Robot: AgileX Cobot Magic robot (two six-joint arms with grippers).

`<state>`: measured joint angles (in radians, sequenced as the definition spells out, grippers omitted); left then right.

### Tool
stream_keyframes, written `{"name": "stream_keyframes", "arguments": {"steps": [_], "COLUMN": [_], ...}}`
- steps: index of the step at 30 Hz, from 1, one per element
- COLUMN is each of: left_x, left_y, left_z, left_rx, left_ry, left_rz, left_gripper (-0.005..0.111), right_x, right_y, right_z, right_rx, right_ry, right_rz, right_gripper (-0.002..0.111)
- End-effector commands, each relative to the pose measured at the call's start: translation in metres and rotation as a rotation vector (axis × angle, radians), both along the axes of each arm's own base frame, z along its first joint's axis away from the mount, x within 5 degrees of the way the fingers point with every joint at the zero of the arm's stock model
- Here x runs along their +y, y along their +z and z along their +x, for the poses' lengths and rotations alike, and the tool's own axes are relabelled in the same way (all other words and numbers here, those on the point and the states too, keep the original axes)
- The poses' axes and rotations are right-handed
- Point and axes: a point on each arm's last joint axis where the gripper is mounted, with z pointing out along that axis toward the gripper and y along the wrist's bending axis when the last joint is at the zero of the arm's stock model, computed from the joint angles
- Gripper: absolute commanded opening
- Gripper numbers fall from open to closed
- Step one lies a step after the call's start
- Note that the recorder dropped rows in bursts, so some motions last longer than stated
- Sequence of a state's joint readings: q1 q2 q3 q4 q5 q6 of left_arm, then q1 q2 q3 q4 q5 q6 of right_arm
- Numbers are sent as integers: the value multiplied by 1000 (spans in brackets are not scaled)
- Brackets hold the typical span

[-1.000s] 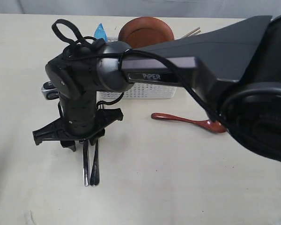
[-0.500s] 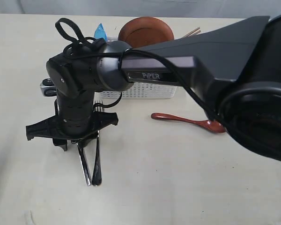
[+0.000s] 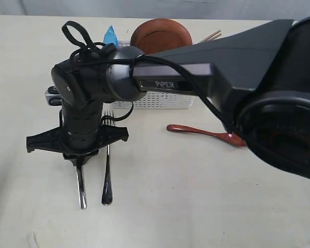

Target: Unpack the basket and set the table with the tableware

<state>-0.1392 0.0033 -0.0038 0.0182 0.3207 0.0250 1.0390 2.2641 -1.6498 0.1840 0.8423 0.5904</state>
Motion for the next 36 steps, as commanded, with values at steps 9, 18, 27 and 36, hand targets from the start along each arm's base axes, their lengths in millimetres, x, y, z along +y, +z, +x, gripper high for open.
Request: {"name": "stream_keyframes", "arguments": {"steps": [9, 18, 27, 36], "left_x": [0, 0, 0, 0], "left_y": [-1, -1, -1, -1], "left_z": [0, 0, 0, 0], "left_rx": [0, 0, 0, -1], "left_ry": [-1, -1, -1, 0], "left_rz": [1, 1, 1, 8], "left_gripper": [0, 0, 0, 0], "right_x": [-9, -15, -13, -2], "right_y": [-18, -7, 10, 37], "right_z": [8, 12, 13, 4], "right_rx": [56, 66, 22, -54], "right_ry": [-103, -221, -166, -60], "right_rz": [-48, -71, -20, 89], "right_gripper": [0, 0, 0, 17]}}
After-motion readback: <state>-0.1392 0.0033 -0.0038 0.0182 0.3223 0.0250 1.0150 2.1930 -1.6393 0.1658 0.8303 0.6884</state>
